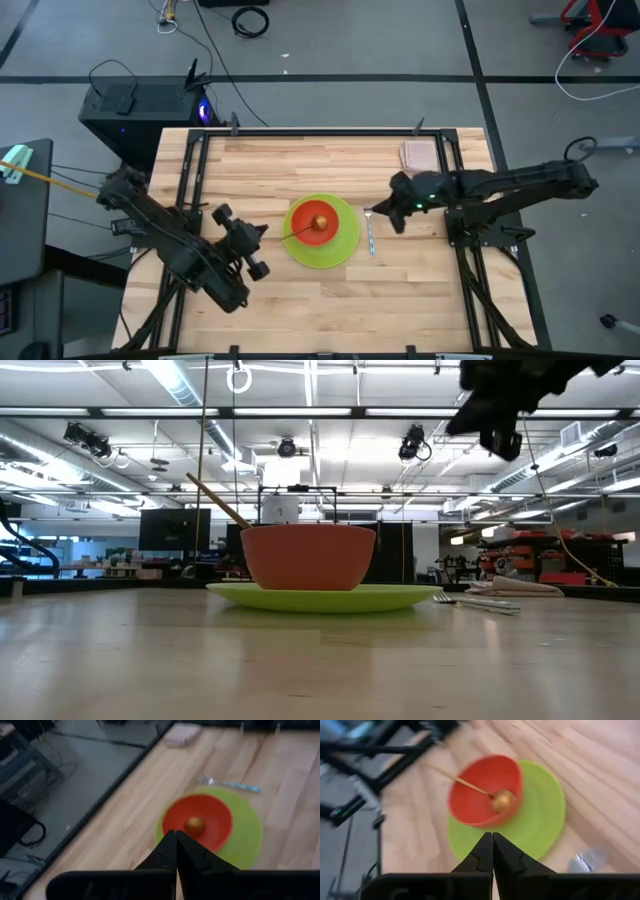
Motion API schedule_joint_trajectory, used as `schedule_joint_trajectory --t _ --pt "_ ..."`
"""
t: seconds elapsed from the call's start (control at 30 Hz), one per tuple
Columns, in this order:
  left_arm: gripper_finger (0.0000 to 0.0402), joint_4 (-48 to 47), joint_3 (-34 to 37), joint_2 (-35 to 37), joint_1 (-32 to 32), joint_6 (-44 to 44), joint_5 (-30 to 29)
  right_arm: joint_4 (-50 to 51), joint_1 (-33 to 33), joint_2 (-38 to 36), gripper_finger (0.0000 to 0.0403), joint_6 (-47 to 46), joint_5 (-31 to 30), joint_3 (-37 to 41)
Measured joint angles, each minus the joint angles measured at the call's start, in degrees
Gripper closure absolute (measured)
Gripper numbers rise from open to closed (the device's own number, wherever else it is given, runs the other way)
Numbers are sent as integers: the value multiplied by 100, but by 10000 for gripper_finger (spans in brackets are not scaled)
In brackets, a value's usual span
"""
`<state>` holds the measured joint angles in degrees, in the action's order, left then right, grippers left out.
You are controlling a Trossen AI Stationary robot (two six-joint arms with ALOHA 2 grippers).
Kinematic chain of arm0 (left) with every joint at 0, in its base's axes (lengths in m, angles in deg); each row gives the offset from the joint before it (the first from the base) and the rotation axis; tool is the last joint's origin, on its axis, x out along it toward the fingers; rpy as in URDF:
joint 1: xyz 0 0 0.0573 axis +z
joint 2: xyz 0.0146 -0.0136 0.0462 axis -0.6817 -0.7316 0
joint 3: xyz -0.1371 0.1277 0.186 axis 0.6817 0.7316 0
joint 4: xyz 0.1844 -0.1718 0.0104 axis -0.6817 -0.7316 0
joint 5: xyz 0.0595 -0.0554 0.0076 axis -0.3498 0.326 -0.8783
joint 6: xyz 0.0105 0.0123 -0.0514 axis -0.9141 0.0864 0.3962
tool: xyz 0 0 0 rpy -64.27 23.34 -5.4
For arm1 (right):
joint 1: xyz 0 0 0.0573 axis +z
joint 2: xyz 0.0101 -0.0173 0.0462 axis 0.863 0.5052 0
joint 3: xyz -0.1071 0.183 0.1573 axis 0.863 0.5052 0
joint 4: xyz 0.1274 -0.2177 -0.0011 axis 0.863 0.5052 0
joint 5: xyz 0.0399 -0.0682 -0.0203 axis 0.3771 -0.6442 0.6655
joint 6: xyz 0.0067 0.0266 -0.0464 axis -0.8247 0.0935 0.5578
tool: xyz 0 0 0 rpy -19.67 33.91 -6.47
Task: Pick and place plate/cup/fork/spoon on tray
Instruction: Return to Home Position
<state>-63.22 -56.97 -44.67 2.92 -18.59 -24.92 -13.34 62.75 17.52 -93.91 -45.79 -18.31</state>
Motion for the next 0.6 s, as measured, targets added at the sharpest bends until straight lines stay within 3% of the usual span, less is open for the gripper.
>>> schedule_joint_trajectory --t 0.17,0.4,0.6 --pt "391 -1 0 346 11 -239 -141 -26 270 -713 399 978 521 0" --pt "395 348 0 419 139 -605 -173 -32 632 -1501 400 2602 1883 0" --pt "396 1901 0 394 184 -2676 18 -27 832 -1898 400 3400 2513 0"
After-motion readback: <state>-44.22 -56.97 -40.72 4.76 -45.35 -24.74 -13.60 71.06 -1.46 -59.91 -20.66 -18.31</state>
